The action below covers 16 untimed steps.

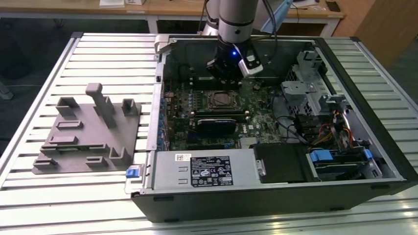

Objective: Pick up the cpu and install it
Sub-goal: 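Install the first cpu locking lever, then install the second cpu locking lever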

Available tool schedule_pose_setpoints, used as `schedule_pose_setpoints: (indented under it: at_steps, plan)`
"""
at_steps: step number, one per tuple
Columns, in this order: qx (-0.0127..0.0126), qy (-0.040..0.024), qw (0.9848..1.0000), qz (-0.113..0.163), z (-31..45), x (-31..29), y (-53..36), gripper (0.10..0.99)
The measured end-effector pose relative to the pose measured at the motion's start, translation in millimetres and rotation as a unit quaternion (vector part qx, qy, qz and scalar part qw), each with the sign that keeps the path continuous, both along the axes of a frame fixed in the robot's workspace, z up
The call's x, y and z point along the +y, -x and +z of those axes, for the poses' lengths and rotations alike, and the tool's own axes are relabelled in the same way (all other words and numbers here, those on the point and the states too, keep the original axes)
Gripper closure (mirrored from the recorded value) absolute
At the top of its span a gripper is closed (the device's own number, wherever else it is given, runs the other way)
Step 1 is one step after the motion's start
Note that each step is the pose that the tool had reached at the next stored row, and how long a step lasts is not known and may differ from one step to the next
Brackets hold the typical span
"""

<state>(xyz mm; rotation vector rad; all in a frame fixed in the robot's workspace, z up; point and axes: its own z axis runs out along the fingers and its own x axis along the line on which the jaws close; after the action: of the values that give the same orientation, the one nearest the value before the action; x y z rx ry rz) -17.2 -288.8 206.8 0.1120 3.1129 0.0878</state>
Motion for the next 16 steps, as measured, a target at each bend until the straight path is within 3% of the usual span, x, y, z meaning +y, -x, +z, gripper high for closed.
schedule_pose_setpoints:
  at_steps: [16]
  plan:
    - [0.0000,0.0000,1.0000,0.000,0.0,-4.9,-0.7,0.980]
